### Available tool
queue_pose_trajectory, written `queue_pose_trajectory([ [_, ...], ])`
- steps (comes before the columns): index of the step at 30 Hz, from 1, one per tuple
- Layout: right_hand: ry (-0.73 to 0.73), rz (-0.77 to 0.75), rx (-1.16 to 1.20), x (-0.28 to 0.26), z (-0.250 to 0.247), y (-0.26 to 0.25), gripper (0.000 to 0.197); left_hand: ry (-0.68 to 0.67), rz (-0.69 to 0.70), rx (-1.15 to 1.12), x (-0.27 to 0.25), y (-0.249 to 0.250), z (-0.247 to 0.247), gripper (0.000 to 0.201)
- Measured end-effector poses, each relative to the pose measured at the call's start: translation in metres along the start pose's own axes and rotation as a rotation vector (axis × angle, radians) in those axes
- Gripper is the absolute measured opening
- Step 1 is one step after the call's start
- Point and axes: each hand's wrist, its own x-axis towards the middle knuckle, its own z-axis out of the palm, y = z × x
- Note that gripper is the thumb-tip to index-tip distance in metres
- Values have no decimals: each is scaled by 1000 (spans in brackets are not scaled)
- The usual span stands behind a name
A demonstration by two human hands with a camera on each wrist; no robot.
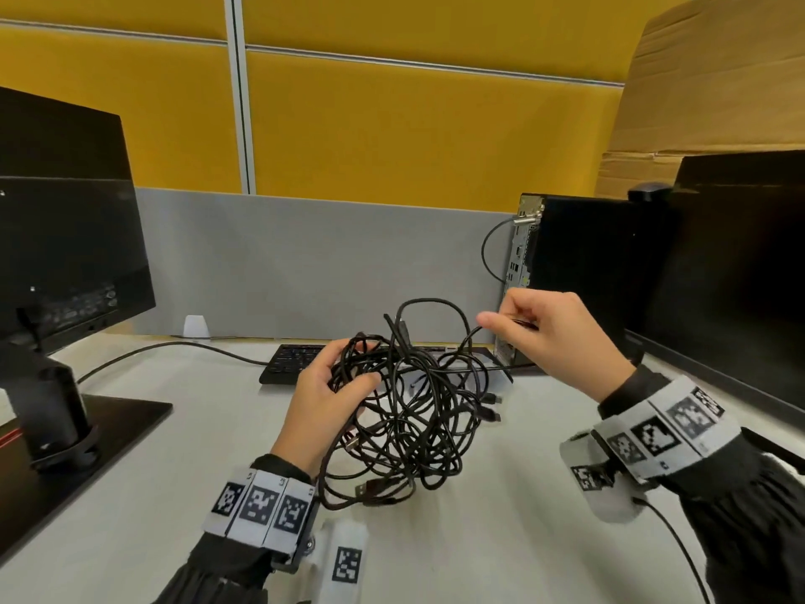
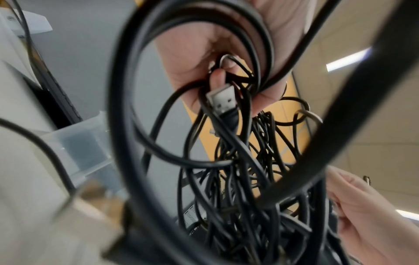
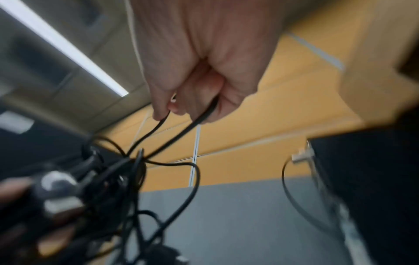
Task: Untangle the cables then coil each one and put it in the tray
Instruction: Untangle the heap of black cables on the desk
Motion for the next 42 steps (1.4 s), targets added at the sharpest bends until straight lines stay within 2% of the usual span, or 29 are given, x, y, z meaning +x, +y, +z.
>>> queue_pose_trajectory([
  [2,25,-18,-19,-1,0,-2,42,-4,-20,-8,-1,0,0,30],
  [3,14,45,91,-2,-1,-2,42,-10,-50,-52,0,0,-1,30],
  [4,-18,145,282,-3,-1,-2,40,-17,-90,-113,0,0,-2,29],
  [6,-122,323,806,-8,2,-4,31,-19,-162,-258,1,-1,-3,28],
  [8,-126,408,1254,-10,9,-9,21,-18,-210,-394,1,0,-1,28],
  [9,-93,437,1388,-10,14,-12,20,-23,-227,-450,1,2,1,29],
  [11,-32,477,1494,-8,22,-20,24,-69,-240,-517,-1,2,4,27],
  [15,-21,521,1412,0,32,-30,38,-112,-170,-431,-3,-2,5,24],
  [18,6,576,1303,2,41,-29,42,-64,-132,-357,-3,-4,6,47],
  [20,67,569,1191,4,44,-28,41,30,-97,-316,-2,-4,5,54],
  [22,126,552,1100,4,45,-28,40,106,-63,-270,0,-5,2,46],
  [25,154,526,1108,2,41,-29,40,134,-26,-231,0,-5,2,30],
  [28,181,513,1081,-3,30,-30,39,207,-24,-320,3,-7,-1,23],
  [30,136,488,924,-6,20,-26,39,270,-46,-421,8,-6,-10,24],
  [33,-21,394,570,-9,6,-14,42,294,-43,-447,11,-6,-22,20],
  [36,-4,311,356,-4,-11,-3,41,261,-40,-509,11,-6,-22,5],
  [38,20,200,63,0,-21,5,36,232,-34,-517,9,-3,-18,4],
  [40,-14,162,-122,-1,-28,10,35,206,-25,-538,8,0,-15,15],
  [42,-92,169,-85,-6,-28,6,34,194,-18,-532,7,-1,-13,32],
])
